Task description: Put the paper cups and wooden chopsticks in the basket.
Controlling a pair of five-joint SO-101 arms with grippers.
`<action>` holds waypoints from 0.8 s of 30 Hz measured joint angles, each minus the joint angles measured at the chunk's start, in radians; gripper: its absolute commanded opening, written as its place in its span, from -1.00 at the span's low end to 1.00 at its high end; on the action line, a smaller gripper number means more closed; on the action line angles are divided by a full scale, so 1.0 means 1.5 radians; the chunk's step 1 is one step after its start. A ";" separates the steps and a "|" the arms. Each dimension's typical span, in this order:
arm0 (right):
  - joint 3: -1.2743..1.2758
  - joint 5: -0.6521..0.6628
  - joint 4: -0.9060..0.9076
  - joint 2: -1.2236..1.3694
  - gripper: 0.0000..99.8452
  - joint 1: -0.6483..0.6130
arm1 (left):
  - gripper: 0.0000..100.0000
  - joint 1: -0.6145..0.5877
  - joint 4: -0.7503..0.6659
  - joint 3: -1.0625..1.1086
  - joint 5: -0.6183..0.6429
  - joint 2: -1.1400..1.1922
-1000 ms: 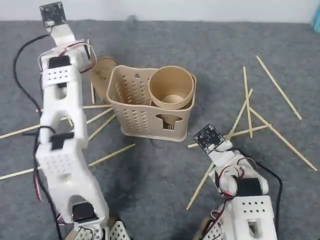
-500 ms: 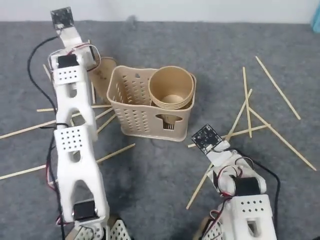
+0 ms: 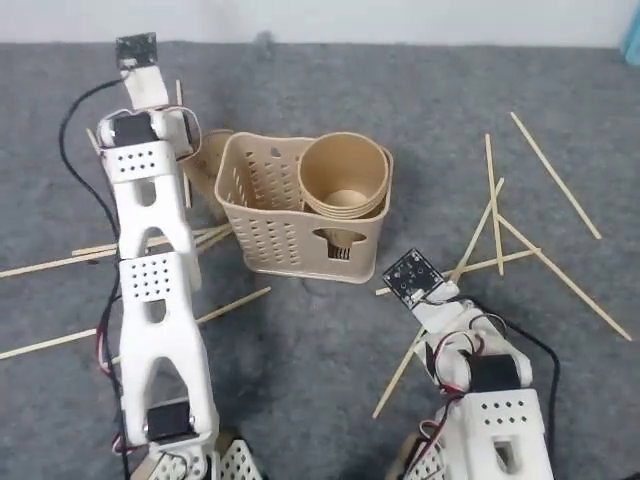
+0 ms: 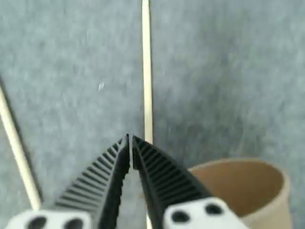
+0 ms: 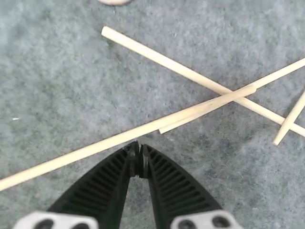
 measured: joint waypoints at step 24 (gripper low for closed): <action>0.000 0.000 0.000 0.000 -0.98 0.000 | -0.97 0.018 0.140 0.419 -0.043 -0.317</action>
